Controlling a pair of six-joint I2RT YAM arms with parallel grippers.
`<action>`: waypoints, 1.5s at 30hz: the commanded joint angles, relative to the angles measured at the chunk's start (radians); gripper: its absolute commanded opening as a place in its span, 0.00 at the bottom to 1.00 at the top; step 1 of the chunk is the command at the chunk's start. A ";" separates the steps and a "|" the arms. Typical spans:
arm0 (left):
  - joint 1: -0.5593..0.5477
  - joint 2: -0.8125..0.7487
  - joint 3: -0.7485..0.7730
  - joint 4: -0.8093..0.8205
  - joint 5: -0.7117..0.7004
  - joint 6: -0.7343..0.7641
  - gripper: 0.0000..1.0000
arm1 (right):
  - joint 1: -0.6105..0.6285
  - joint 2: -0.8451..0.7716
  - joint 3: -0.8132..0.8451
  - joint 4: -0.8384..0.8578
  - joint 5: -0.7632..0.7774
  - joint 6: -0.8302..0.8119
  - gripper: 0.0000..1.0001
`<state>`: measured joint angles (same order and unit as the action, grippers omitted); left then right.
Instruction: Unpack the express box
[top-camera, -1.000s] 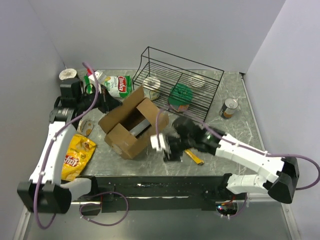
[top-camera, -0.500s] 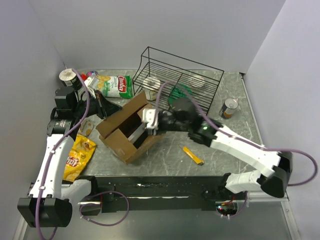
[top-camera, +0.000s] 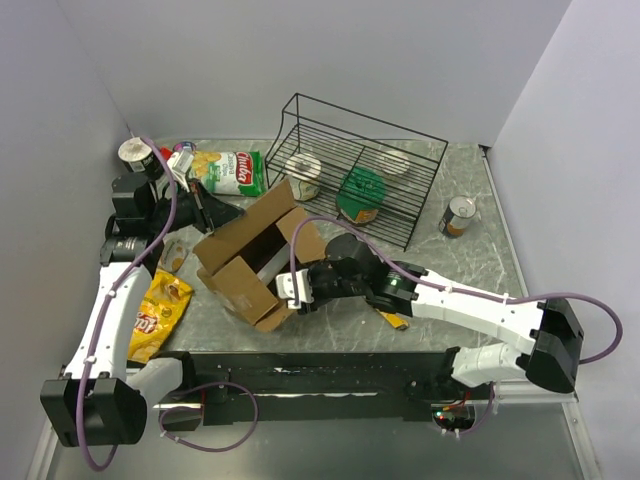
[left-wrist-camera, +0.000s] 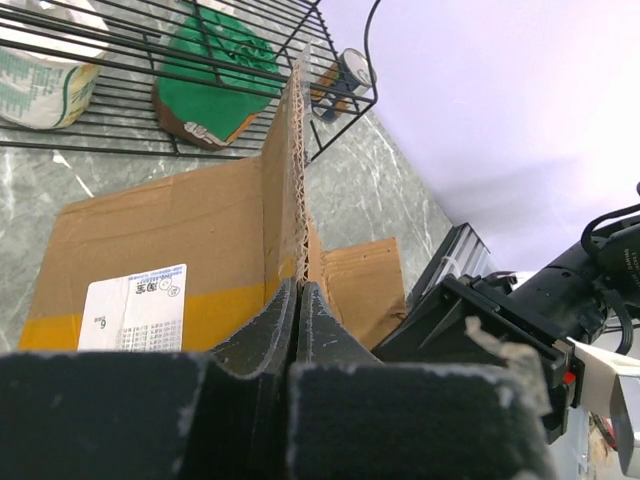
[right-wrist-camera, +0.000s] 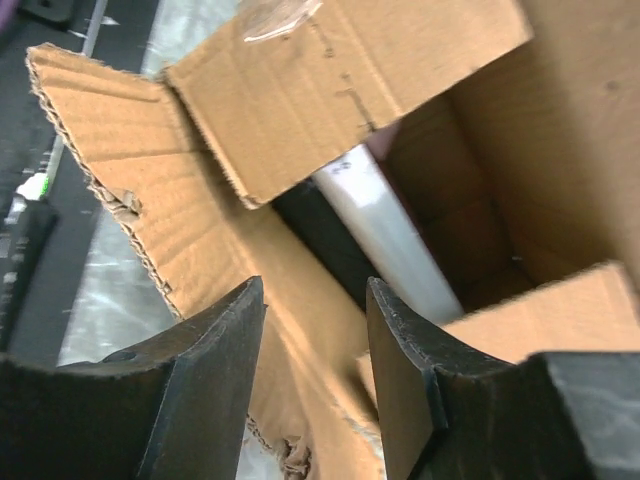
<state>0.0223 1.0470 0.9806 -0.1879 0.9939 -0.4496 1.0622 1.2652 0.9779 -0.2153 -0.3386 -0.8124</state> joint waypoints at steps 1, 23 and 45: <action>-0.005 0.005 -0.010 0.100 0.054 -0.038 0.01 | -0.001 0.055 0.086 0.030 0.067 -0.082 0.55; -0.007 0.225 0.050 0.068 0.212 -0.006 0.01 | -0.090 0.534 0.361 -0.124 0.078 -0.424 0.68; -0.007 0.377 0.135 -0.064 0.166 0.121 0.01 | -0.113 0.246 0.295 -0.156 -0.043 -0.278 0.10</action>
<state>0.0055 1.4193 1.1000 -0.2535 1.2289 -0.3775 0.9623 1.7035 1.2438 -0.2310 -0.2703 -1.1896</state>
